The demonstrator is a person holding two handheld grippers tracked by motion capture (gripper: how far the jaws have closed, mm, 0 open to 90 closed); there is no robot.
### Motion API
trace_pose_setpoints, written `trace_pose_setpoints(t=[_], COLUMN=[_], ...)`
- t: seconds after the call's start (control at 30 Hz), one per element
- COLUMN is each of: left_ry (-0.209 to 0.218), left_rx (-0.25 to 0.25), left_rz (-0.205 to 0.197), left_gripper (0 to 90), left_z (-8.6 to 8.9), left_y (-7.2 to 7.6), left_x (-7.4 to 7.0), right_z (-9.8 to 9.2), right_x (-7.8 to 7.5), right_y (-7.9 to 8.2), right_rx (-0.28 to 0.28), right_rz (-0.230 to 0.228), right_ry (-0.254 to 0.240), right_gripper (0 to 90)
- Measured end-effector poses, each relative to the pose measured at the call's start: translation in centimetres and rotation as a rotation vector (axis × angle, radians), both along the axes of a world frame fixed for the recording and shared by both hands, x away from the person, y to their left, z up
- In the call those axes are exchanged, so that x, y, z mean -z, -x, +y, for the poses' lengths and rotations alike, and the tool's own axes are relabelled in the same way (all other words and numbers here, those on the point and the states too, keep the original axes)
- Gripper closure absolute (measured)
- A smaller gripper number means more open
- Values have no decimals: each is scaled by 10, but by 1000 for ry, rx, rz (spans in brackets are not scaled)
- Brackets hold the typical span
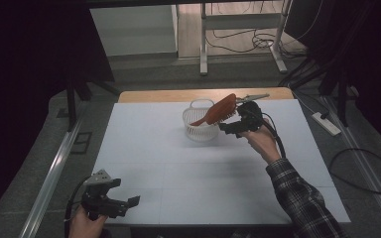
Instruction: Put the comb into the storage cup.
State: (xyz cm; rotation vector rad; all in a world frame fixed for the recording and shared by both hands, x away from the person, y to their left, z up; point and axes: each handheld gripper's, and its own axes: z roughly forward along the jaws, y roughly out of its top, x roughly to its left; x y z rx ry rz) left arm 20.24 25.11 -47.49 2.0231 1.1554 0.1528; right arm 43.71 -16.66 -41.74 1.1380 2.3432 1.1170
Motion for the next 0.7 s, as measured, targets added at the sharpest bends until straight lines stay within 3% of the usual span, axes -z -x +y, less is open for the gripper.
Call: trace_pose_setpoints(t=[0.7], left_ry=[-8], left_rx=[-6], left_rz=[-19], left_gripper=[0], left_z=[0], left_y=[3], left_x=[-1], right_z=[-5], right_x=[1], right_y=[19], right_rx=[-39], right_rz=[5], right_ry=[-12], right_gripper=[0])
